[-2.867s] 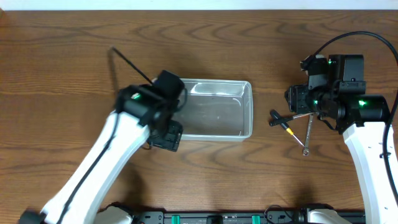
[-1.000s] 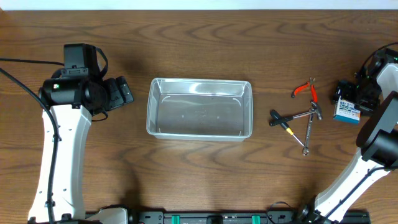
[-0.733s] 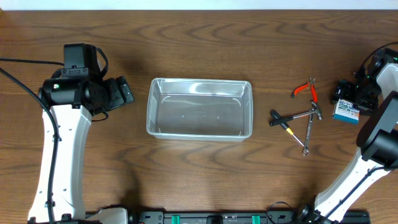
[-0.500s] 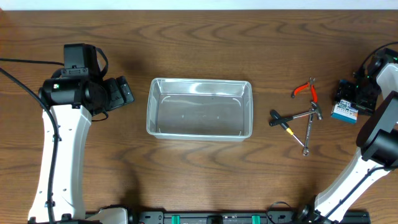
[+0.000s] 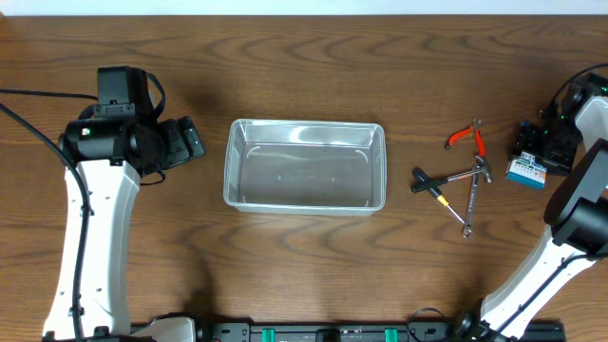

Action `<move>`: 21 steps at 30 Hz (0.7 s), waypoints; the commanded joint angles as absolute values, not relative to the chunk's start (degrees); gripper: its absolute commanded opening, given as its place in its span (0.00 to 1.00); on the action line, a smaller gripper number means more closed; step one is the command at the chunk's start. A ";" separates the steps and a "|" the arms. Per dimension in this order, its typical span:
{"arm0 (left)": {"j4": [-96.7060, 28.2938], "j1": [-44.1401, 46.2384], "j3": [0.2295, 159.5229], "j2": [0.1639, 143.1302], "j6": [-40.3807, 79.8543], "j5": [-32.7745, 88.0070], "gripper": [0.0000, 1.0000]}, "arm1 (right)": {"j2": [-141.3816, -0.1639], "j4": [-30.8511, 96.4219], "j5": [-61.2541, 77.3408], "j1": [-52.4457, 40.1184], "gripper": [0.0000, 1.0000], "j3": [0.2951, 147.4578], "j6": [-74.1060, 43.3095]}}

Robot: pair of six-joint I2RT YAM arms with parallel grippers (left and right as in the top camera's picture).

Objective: Pack container
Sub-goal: 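Grasp the blue-and-white screwdriver set box with the right gripper, then carry the box into the container with the right gripper and release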

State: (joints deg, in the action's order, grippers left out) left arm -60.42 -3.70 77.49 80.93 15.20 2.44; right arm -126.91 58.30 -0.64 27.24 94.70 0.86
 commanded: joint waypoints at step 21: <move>-60.71 -3.90 78.13 80.84 14.83 2.35 0.98 | -109.47 77.82 16.08 -11.00 0.51 114.63 33.34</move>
State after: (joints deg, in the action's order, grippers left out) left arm -60.42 -3.70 77.49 80.93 15.18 2.61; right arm -108.86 76.58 12.08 -5.48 114.59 23.11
